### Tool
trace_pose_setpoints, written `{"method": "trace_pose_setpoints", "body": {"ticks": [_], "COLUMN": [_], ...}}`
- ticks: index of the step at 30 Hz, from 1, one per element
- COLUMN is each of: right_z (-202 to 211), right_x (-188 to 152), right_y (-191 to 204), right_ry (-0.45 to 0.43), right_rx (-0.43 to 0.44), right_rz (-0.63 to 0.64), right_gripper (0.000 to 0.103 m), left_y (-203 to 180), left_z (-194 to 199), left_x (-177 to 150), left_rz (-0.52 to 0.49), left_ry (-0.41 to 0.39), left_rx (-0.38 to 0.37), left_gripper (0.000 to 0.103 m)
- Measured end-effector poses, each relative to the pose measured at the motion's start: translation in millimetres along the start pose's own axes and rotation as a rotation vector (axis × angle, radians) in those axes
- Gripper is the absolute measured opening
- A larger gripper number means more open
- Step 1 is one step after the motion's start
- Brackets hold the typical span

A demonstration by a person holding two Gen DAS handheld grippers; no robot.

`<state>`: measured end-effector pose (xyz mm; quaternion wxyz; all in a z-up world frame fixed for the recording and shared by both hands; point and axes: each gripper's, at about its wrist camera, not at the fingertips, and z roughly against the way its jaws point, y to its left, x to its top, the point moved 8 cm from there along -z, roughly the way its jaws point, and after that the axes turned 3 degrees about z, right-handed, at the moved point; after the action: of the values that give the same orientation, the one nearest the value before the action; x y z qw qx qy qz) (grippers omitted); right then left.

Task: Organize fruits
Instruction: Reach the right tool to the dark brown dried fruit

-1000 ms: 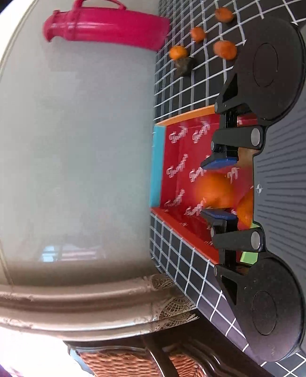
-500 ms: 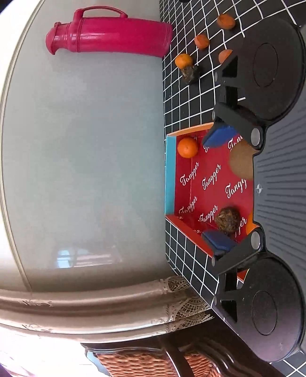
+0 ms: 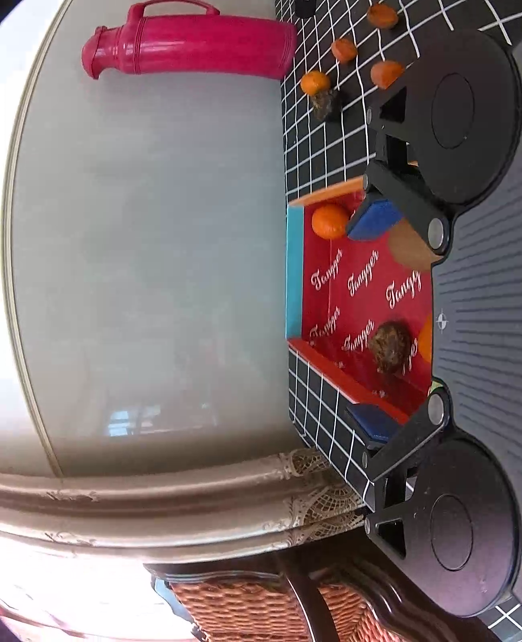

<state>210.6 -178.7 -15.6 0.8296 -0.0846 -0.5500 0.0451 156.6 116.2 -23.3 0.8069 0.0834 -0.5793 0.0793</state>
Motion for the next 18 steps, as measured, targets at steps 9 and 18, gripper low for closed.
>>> {"method": "trace_pose_setpoints", "body": {"ticks": [9, 18], "right_z": [-16, -40], "right_x": [5, 8], "right_y": [19, 45], "right_ry": [0.0, 0.01], "right_rx": [0.027, 0.069], "right_rz": [0.006, 0.026], "right_gripper": [0.06, 0.059], "left_y": [15, 36], "left_z": [-8, -11], "left_x": [-5, -6], "left_rz": [0.006, 0.02], "left_ry": [-0.006, -0.016], "left_rx": [0.015, 0.054], "left_gripper": [0.088, 0.088]}}
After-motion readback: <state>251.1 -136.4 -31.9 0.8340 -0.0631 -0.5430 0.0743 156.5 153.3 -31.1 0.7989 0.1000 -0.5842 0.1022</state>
